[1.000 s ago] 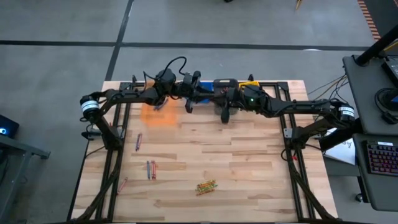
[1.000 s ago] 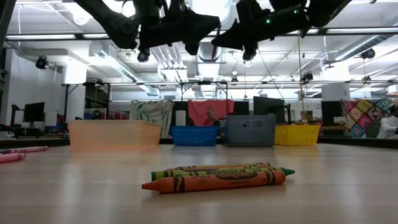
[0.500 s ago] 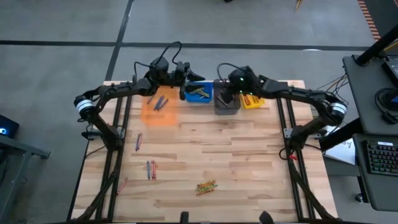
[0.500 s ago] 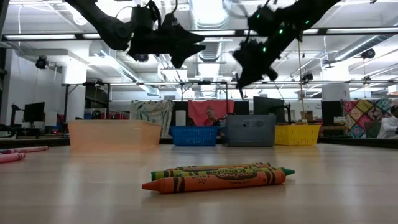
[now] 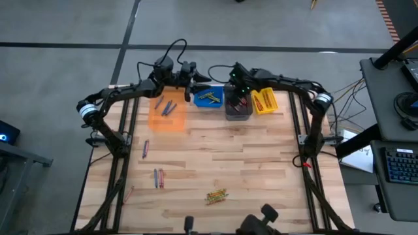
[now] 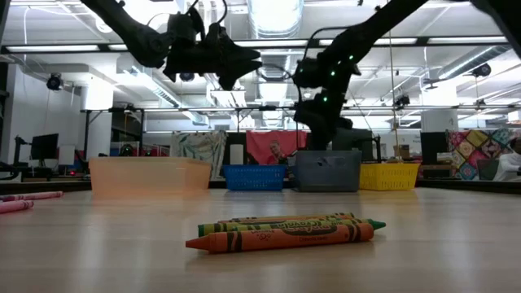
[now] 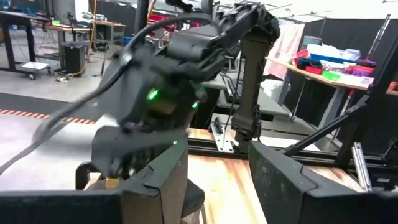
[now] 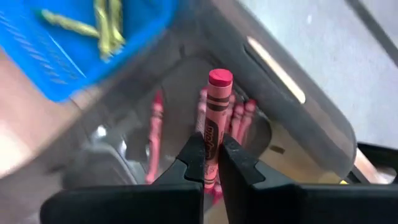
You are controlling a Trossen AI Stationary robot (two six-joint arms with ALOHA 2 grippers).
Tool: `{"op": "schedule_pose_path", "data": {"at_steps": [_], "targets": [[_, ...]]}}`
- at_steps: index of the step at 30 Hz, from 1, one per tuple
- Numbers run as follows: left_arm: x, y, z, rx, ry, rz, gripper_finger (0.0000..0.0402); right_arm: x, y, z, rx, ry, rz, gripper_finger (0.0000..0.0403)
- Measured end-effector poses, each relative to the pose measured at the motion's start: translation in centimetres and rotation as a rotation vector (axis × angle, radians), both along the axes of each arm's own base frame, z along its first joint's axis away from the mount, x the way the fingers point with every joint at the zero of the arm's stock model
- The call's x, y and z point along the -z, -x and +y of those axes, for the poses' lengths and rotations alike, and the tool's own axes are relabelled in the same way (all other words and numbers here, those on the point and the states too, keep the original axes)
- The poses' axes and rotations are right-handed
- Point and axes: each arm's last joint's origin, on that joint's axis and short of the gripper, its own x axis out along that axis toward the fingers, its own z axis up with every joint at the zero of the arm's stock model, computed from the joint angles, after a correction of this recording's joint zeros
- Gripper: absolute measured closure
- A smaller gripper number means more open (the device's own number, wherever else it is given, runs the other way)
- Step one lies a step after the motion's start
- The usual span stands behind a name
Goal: Sort crayons
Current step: Put the red crayon into the black bin
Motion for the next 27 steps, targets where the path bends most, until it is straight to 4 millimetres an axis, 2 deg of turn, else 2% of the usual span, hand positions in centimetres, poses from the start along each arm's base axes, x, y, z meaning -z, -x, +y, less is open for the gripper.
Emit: {"op": "schedule_pose_path", "data": {"at_steps": [7, 15, 18, 22, 27], "targets": [[0.0, 0.7, 0.7, 0.002, -0.003, -0.001, 0.0251, 1.3, -0.1, -1.0, -0.009, -0.064, 0.102, 0.0390], [0.0, 0.7, 0.7, 0.003, -0.003, -0.001, 0.0251, 1.4, -0.1, -1.2, 0.004, -0.066, 0.096, 0.0387], [0.0, 0.7, 0.7, 0.003, -0.003, -0.001, 0.0251, 1.4, -0.2, -1.1, 0.006, -0.089, 0.072, 0.0368], [0.0, 0.7, 0.7, 0.003, 0.006, 0.006, 0.0251, 1.4, -0.2, -1.1, -0.002, -0.101, 0.058, 0.0322], [0.3, 0.6, 0.6, 0.010, 0.083, 0.038, 0.0251, 0.9, -0.2, -1.1, 0.005, -0.096, 0.047, 0.0284]]}}
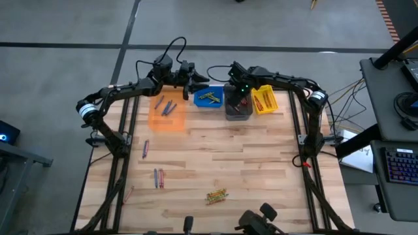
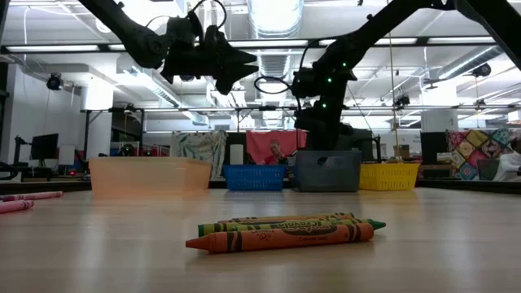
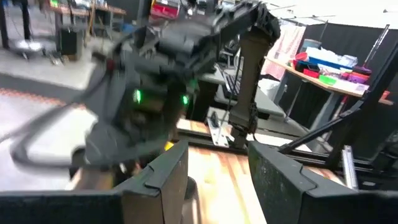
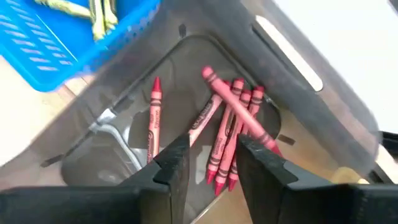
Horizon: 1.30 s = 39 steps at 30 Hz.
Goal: Sort crayons
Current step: Put the red crayon into the black bin
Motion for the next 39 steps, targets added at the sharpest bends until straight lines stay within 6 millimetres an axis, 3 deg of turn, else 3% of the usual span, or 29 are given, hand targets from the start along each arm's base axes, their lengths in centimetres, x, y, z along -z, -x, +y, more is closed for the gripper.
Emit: {"op": "schedule_pose_path", "data": {"at_steps": [5, 11, 16, 20, 23, 34, 39], "targets": [[0.3, -0.1, -1.1, 0.045, 0.072, 0.080, 0.0253, -2.0, 0.4, 0.3, 0.017, 0.043, -0.050, 0.0284], [0.2, 0.0, -3.9, 0.092, 0.129, 0.214, 0.0256, -7.1, 1.0, 1.0, 0.009, 0.190, -0.231, 0.0294], [0.2, 0.9, -6.7, -0.071, 0.108, 0.428, 0.0256, -9.4, 1.0, 3.2, -0.041, 0.222, -0.295, 0.0300], [0.2, 2.2, -9.2, -0.331, 0.029, 0.672, 0.0256, -9.8, 0.4, 5.1, -0.092, 0.222, -0.308, 0.0303], [0.5, 3.7, -11.1, -0.421, 0.022, 0.862, 0.0256, -9.7, 0.0, 6.3, -0.127, 0.215, -0.308, 0.0302], [1.0, 8.2, -17.2, -0.531, 0.279, 1.300, 0.0256, -9.1, -1.2, 8.9, -0.216, 0.201, -0.302, 0.0304], [1.3, 9.0, -21.3, -0.474, 0.407, 1.472, 0.0256, -9.2, -1.5, 9.0, -0.223, 0.211, -0.319, 0.0305]]}}
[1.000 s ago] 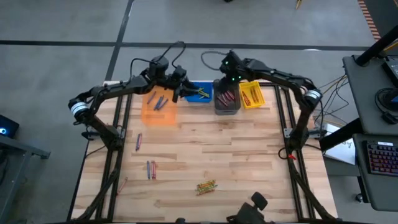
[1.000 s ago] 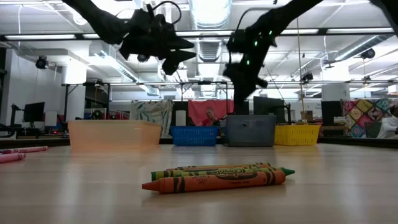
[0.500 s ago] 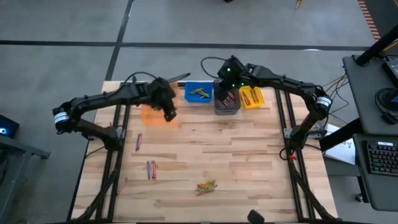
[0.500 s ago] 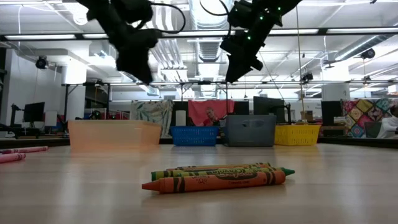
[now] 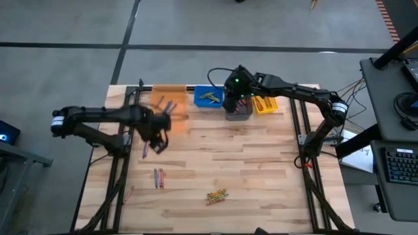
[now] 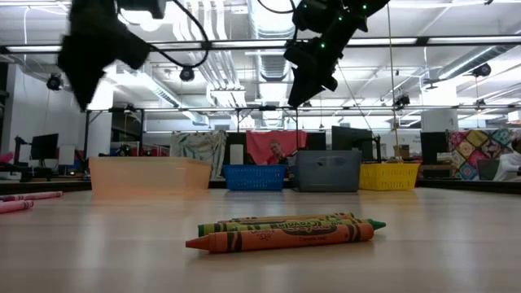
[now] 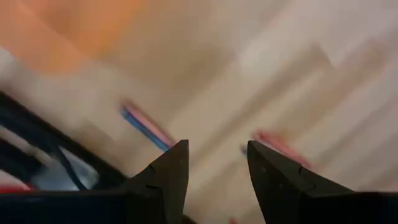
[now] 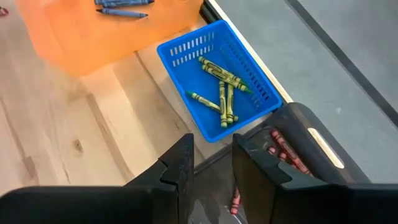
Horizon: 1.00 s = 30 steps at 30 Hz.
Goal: Sort crayons
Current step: Put the red crayon into the black bin
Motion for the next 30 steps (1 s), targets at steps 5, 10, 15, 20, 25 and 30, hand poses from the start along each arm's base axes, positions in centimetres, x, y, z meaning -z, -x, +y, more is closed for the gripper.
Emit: {"op": "schedule_pose_path", "data": {"at_steps": [5, 10, 15, 20, 25, 30], "targets": [[0.8, 0.4, -4.9, -0.049, 0.124, 0.080, 0.0256, 0.0, -0.1, 0.0, 0.003, -0.001, -0.008, 0.0312], [2.0, 1.7, -8.8, -0.114, 0.146, 0.190, 0.0254, 0.0, -0.3, 0.6, -0.012, -0.003, -0.009, 0.0314], [3.8, 3.1, -11.3, -0.188, 0.118, 0.240, 0.0236, 0.0, -0.9, 1.7, -0.048, -0.001, -0.008, 0.0313], [6.3, 3.5, -14.2, -0.199, 0.196, 0.227, 0.0210, 0.0, -1.4, 2.9, -0.083, -0.002, -0.008, 0.0319], [8.3, 4.2, -15.9, -0.215, 0.151, 0.309, 0.0201, 0.0, -1.7, 3.8, -0.092, -0.015, -0.015, 0.0316], [10.1, 4.3, -17.0, -0.206, 0.098, 0.391, 0.0200, 0.0, -2.1, 4.9, -0.115, -0.022, -0.018, 0.0315]]}}
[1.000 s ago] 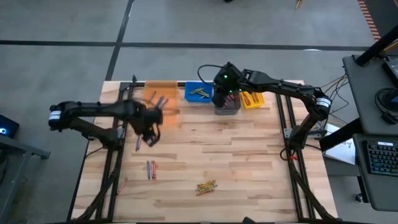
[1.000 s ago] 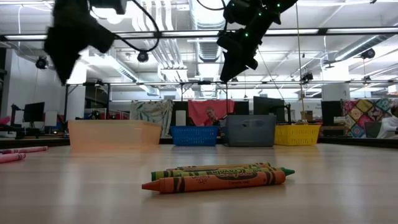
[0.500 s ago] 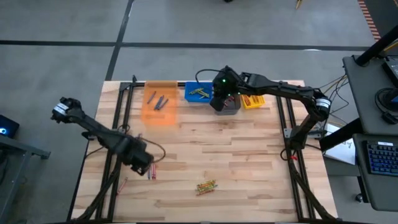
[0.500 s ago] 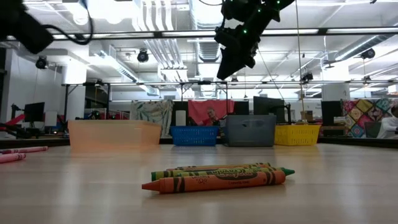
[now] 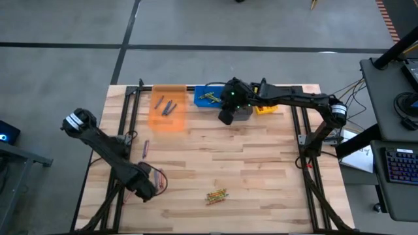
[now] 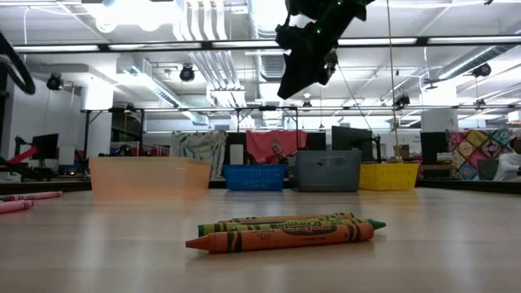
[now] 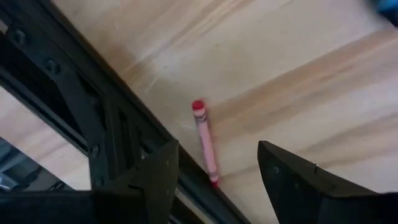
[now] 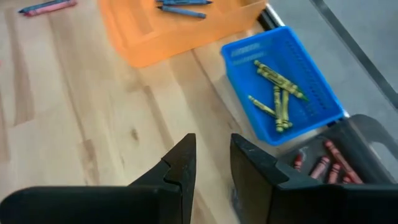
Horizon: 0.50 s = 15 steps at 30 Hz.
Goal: Sort crayons
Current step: Put the red crayon into the black bin
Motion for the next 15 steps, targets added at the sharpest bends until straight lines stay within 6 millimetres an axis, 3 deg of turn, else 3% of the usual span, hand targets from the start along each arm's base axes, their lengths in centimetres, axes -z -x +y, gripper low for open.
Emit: {"op": "schedule_pose_path", "data": {"at_steps": [15], "targets": [[3.5, 0.9, -2.1, 0.047, -0.071, 0.091, 0.0203, 0.0, -1.1, 4.4, -0.115, -0.005, 0.005, 0.0317]]}}
